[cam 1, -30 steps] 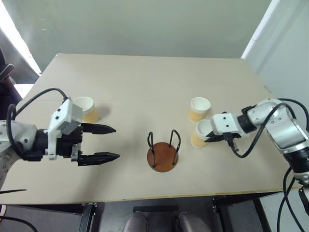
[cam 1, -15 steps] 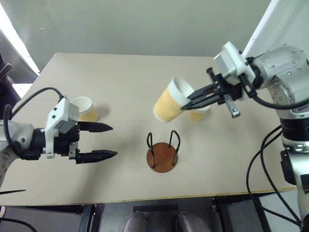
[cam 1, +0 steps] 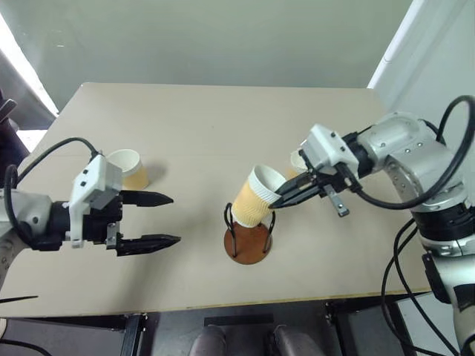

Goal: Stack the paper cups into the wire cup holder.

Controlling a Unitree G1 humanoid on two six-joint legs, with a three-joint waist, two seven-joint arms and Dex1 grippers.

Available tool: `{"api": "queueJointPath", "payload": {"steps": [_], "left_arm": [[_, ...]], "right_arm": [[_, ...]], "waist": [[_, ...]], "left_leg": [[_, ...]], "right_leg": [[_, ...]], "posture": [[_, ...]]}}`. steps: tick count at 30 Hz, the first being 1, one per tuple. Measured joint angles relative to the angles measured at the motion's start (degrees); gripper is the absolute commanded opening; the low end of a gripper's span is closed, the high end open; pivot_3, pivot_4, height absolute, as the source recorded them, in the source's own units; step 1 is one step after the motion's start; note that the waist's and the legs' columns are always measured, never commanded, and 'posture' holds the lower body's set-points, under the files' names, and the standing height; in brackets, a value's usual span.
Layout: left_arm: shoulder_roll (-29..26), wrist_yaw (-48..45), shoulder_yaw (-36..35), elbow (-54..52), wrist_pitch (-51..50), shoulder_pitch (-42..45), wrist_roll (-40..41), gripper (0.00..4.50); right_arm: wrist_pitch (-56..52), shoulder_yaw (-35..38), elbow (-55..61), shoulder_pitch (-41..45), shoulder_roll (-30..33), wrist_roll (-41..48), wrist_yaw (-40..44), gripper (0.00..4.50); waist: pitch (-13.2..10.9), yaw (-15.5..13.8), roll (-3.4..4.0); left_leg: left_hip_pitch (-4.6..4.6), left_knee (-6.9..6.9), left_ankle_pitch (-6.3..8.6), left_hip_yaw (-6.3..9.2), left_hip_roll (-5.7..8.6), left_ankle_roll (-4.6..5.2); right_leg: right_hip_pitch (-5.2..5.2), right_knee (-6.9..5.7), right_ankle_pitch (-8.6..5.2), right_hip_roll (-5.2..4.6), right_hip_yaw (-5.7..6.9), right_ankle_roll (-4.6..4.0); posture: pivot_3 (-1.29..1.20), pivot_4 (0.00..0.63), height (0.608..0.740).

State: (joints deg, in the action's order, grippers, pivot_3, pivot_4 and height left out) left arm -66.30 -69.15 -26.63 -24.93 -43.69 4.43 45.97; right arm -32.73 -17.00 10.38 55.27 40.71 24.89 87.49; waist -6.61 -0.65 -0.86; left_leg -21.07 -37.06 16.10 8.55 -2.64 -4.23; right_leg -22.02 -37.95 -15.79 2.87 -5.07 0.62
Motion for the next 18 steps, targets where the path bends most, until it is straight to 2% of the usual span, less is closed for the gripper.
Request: {"api": "queueJointPath", "payload": {"steps": [3, 11, 14, 18], "left_arm": [[0.0, 0.58, -0.09, -0.23, -0.42, -0.5, 0.08, 4.5], [0.08, 1.07, -0.12, -0.91, -0.53, -0.64, 0.16, 4.5], [0.08, 1.25, -0.11, -0.84, -0.52, -0.57, 0.14, 4.5], [0.08, 1.3, -0.11, -0.86, -0.49, -0.22, 0.15, 4.5]], "right_arm": [[0.23, -0.09, 0.06, -0.01, 0.0, -0.34, 0.02, 0.61], [1.28, -1.61, 0.33, -0.33, -0.03, -1.76, -0.16, 3.35], [3.61, -1.69, -3.82, 1.17, -0.6, -3.69, -0.8, 4.34], [11.37, -1.99, -19.76, 7.85, -2.22, -11.08, -4.26, 4.34]], "waist": [[0.0, 0.0, 0.0], [0.0, 0.0, 0.0], [0.0, -0.01, 0.0], [0.0, -0.04, 0.0]], "left_leg": [[0.01, 0.0, 0.0, 0.01, 0.0, 0.0], [0.01, 0.0, 0.0, 0.02, 0.0, 0.01], [0.02, -0.01, 0.01, 0.1, -0.01, 0.01], [0.05, -0.01, 0.34, 0.21, -0.06, 0.61]], "right_leg": [[0.01, 0.0, 0.0, 0.0, 0.01, 0.0], [0.01, -0.01, 0.01, 0.0, 0.01, -0.01], [0.01, -0.03, 0.02, -0.01, 0.01, -0.02], [-0.05, -0.07, 0.07, -0.03, 0.04, -0.11]], "posture": [[0.0, 0.15, 0.74], [0.0, 0.15, 0.74], [0.0, 0.15, 0.74], [0.0, 0.15, 0.74]]}}
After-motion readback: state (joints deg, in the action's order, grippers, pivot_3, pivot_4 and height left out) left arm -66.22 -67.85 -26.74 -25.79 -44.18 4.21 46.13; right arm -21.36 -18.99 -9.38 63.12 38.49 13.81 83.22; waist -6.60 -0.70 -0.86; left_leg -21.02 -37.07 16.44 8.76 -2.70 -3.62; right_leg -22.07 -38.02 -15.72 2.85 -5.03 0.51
